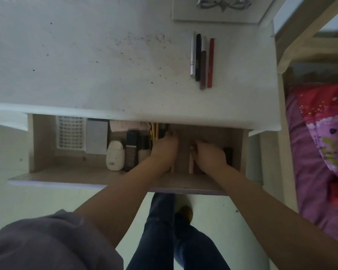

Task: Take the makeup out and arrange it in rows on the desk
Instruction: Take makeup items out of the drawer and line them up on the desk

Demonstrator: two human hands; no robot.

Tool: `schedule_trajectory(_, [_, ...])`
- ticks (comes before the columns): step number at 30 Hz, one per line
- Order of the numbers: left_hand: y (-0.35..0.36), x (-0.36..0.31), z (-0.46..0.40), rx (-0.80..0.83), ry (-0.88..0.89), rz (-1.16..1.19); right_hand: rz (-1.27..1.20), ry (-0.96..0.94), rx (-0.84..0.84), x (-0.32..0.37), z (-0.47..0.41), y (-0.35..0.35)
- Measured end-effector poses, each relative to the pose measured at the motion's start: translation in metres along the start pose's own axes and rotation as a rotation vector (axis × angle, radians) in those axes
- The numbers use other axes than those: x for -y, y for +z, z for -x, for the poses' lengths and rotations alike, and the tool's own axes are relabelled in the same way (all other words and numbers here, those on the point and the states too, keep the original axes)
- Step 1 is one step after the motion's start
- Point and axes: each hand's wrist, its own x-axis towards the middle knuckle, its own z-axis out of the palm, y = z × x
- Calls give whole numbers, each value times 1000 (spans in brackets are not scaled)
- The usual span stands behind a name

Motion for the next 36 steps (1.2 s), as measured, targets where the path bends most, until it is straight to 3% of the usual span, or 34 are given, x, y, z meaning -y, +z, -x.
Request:
schedule_trajectory(3, [3,4,14,-68,3,113,-36,-11,-50,0,8,0])
schedule_trajectory(9, [-16,4,46,-80,126,434,-288,-109,99,12,32,-22])
schedule_trajectory(14, [-98,3,44,-336,300,647,-421,-240,-56,26,31,-104])
schedule_trajectory(18, [-170,8,-10,-482,195,799,-500,-232,-362,17,-15,-182])
schedule_trajectory(21, [-193,7,-63,-416,75,759,-497,-61,-435,3,-67,-208])
schedule_trajectory(25, [-196,-5,-109,-365,24,707,-429,45,-378,-4,-113,-199])
schedule_trajectory(28, [-196,-11,-120,-364,32,717,-346,34,-400,2,-125,-194])
schedule_trajectory(33, [-196,-10,-93,-387,40,688,-421,23,-431,10,-100,-199])
schedule_trajectory(36, [-164,3,-32,-460,217,648,-439,-157,-475,14,-46,-185])
